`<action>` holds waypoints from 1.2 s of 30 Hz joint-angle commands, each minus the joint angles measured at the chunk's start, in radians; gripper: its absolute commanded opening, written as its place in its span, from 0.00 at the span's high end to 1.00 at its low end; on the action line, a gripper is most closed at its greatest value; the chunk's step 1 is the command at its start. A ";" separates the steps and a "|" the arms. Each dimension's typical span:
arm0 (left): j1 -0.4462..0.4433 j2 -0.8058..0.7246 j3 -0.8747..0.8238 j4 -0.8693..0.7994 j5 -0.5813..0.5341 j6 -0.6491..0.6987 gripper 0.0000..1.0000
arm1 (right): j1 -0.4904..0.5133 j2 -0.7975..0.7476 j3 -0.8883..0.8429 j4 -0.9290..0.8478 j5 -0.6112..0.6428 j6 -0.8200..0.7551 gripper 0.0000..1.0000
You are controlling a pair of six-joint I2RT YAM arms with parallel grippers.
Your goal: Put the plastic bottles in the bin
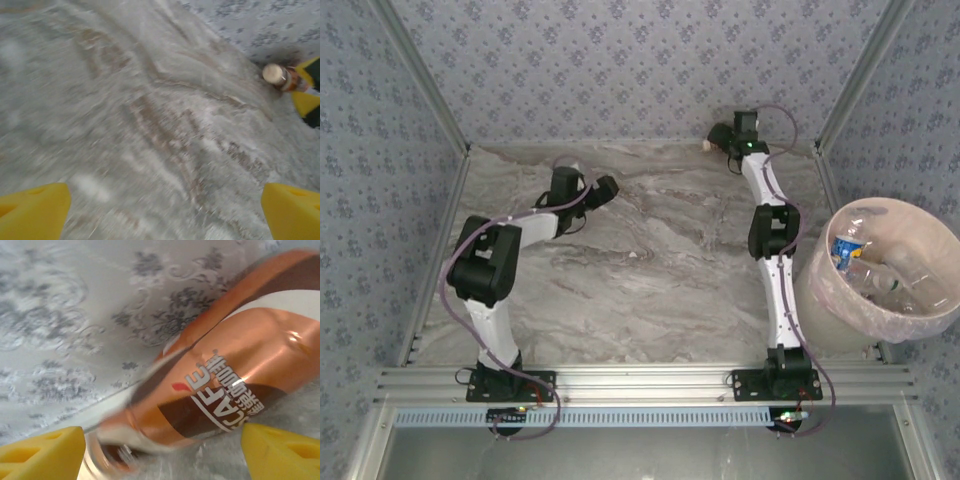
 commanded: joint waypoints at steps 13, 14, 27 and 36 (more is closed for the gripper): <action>-0.005 0.314 0.460 -0.016 0.174 0.060 0.02 | 0.028 -0.097 -0.168 0.304 -0.320 0.042 0.11; -0.005 0.308 0.452 -0.016 0.169 0.067 0.02 | 0.017 -0.152 -0.248 0.336 -0.296 0.043 0.11; -0.007 0.300 0.437 -0.008 0.184 0.084 0.02 | -0.016 -0.145 -0.246 0.235 -0.029 0.006 0.09; -0.005 0.306 0.423 -0.027 0.171 0.104 0.02 | -0.046 0.035 -0.056 0.350 -0.201 0.093 0.08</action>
